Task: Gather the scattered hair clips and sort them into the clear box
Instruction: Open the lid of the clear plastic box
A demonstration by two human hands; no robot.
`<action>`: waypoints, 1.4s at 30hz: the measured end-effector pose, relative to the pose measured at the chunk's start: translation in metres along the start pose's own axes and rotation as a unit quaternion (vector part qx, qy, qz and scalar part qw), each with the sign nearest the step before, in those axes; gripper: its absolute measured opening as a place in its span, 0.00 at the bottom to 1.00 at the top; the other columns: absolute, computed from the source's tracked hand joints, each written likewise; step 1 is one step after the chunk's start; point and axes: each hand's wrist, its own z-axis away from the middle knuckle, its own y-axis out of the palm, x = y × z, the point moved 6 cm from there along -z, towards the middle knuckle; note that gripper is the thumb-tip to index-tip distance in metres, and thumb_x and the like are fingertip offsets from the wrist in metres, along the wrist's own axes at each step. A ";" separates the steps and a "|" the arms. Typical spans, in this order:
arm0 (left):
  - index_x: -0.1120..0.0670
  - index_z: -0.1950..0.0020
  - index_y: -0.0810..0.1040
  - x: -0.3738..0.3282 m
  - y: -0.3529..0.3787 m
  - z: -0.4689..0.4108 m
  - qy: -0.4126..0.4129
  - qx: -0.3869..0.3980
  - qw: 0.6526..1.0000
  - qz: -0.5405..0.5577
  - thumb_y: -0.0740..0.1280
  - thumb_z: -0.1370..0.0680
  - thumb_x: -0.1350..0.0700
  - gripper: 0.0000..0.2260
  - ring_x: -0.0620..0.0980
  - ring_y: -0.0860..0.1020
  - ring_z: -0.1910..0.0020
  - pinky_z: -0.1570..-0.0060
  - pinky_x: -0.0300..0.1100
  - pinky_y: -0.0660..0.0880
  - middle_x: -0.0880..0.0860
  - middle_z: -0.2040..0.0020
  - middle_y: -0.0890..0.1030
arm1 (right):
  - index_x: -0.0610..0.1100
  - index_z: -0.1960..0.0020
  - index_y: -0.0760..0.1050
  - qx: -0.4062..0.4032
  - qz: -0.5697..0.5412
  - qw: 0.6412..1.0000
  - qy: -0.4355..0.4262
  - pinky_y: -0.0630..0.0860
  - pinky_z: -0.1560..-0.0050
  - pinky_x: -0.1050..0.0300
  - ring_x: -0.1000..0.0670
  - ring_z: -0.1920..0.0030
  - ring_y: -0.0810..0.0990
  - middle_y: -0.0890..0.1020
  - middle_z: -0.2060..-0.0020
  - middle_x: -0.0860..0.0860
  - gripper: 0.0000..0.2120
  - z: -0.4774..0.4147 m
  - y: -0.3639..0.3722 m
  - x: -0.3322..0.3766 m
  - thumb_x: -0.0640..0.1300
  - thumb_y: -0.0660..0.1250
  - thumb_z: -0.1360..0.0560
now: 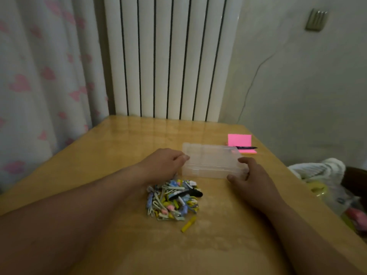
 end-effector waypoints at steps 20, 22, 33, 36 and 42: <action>0.46 0.15 0.61 -0.039 0.025 -0.040 0.041 0.054 0.969 -0.239 0.66 0.22 0.29 0.41 0.50 0.61 0.17 0.20 0.50 0.62 0.47 0.15 0.63 | 0.51 0.21 0.64 -0.017 0.025 0.999 0.028 0.71 0.31 0.41 0.46 0.31 0.76 0.77 0.30 0.53 0.48 -0.003 -0.002 0.000 0.73 0.73 0.33; 0.45 0.16 0.63 -0.041 0.019 -0.043 0.042 0.062 0.963 -0.258 0.64 0.23 0.26 0.40 0.50 0.66 0.20 0.22 0.51 0.66 0.47 0.17 0.67 | 0.52 0.21 0.62 -0.014 0.012 0.999 0.032 0.71 0.31 0.40 0.46 0.32 0.77 0.78 0.30 0.53 0.50 -0.003 -0.002 -0.001 0.73 0.73 0.34; 0.47 0.37 0.77 -0.012 -0.057 -0.093 -0.052 -0.188 0.979 0.051 0.68 0.28 0.24 0.32 0.50 0.84 0.53 0.50 0.52 0.84 0.49 0.48 0.84 | 0.63 0.21 0.62 -0.008 0.009 1.000 -0.011 0.72 0.32 0.39 0.49 0.34 0.77 0.79 0.34 0.55 0.43 -0.004 -0.001 0.001 0.72 0.72 0.32; 0.50 0.37 0.76 0.012 -0.041 -0.114 -0.106 -0.196 0.966 0.130 0.69 0.21 0.33 0.23 0.52 0.84 0.51 0.44 0.56 0.83 0.51 0.49 0.84 | 0.65 0.23 0.65 -0.001 0.016 1.000 -0.018 0.72 0.33 0.40 0.51 0.36 0.77 0.78 0.35 0.56 0.39 -0.004 0.000 0.000 0.73 0.71 0.30; 0.58 0.40 0.80 0.055 -0.004 -0.131 -0.204 -0.192 0.945 0.168 0.69 0.17 0.47 0.15 0.60 0.83 0.46 0.45 0.51 0.80 0.57 0.44 0.84 | 0.64 0.25 0.68 0.008 0.006 1.000 -0.024 0.74 0.34 0.41 0.54 0.41 0.78 0.78 0.41 0.60 0.36 -0.005 0.002 -0.002 0.73 0.70 0.30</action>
